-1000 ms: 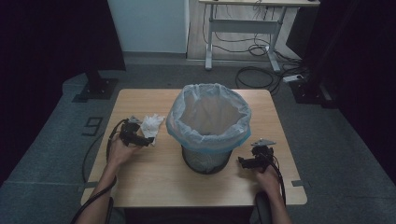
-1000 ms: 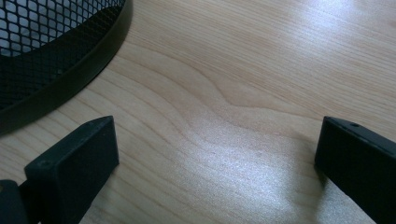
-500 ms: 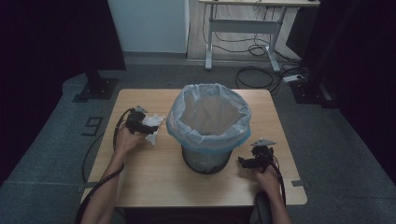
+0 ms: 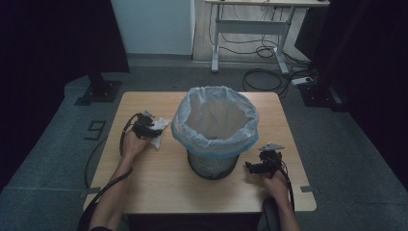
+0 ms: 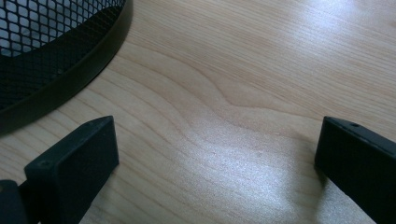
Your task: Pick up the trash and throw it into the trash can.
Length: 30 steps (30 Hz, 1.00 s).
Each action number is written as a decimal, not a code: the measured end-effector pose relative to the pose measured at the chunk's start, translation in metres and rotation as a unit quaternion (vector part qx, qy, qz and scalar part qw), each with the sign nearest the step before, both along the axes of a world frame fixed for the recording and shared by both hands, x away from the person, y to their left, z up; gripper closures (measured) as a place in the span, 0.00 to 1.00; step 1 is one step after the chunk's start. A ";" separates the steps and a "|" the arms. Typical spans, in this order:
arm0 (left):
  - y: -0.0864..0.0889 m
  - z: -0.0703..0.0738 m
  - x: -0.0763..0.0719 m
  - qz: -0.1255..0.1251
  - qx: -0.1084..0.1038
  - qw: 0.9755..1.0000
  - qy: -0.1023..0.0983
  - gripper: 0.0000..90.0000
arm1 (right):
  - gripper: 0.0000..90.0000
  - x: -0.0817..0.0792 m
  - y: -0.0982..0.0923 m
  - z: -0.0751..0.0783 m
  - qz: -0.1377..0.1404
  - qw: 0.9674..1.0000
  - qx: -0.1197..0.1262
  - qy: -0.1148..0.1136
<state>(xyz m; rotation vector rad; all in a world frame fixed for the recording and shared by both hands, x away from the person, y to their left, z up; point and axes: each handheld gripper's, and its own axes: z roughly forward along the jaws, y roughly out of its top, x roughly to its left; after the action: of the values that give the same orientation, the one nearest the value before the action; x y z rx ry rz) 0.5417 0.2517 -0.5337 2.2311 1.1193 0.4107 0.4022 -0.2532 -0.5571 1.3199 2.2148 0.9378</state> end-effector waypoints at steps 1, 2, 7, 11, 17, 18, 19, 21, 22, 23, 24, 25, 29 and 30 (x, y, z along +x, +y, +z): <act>0.000 0.000 -0.001 -0.002 -0.002 1.000 0.000 0.60 | 0.00 0.000 0.000 0.000 0.000 1.000 0.000 0.000; 0.000 0.000 -0.001 -0.003 -0.003 1.000 0.000 0.65 | 0.00 0.000 0.000 0.000 0.000 1.000 0.000 0.000; 0.000 0.001 -0.002 -0.008 -0.006 1.000 0.005 0.81 | 0.00 0.000 0.001 0.000 0.002 1.000 0.000 -0.001; 0.004 0.004 -0.002 -0.010 -0.020 1.000 0.019 0.82 | 0.00 0.000 0.001 0.000 0.002 1.000 0.000 0.000; 0.011 0.012 -0.004 -0.015 -0.042 0.999 0.030 0.82 | 0.00 0.000 0.002 0.000 0.004 1.000 0.000 0.000; 0.012 0.015 -0.005 -0.016 -0.045 0.998 0.031 0.82 | 0.00 0.000 0.002 0.000 0.004 1.000 -0.001 0.000; 0.012 0.016 -0.005 -0.017 -0.046 0.998 0.030 0.82 | 0.00 0.000 0.002 0.000 0.004 1.000 0.000 0.000; 0.014 0.022 -0.006 -0.020 -0.050 0.998 0.031 0.82 | 0.00 0.000 0.002 0.000 0.004 1.000 -0.001 0.000; 0.014 0.026 -0.007 -0.022 -0.051 0.998 0.032 0.81 | 0.00 0.000 0.002 0.000 0.005 1.000 0.000 0.000; 0.015 0.030 -0.008 -0.024 -0.053 0.998 0.031 0.81 | 0.00 0.000 0.002 0.000 0.005 1.000 0.000 0.000; 0.015 0.030 -0.008 -0.024 -0.053 0.998 0.031 0.81 | 0.00 0.000 0.002 0.000 0.005 1.000 0.000 0.000; 0.016 0.037 -0.009 -0.027 -0.055 0.998 0.031 0.81 | 0.00 0.000 0.002 0.000 0.005 1.000 -0.001 0.000; 0.019 0.053 -0.012 -0.034 -0.059 0.997 0.033 0.80 | 0.00 0.000 0.002 0.000 0.005 1.000 0.000 0.000; 0.020 0.056 -0.012 -0.035 -0.059 0.997 0.032 0.80 | 0.00 0.000 0.002 0.000 0.004 1.000 0.000 0.000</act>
<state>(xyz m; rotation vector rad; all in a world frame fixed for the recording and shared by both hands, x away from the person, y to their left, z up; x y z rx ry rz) 0.5295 0.2716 -0.4776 2.1857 1.0652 0.2401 0.4018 -0.2516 -0.5571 1.3105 2.2223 0.9402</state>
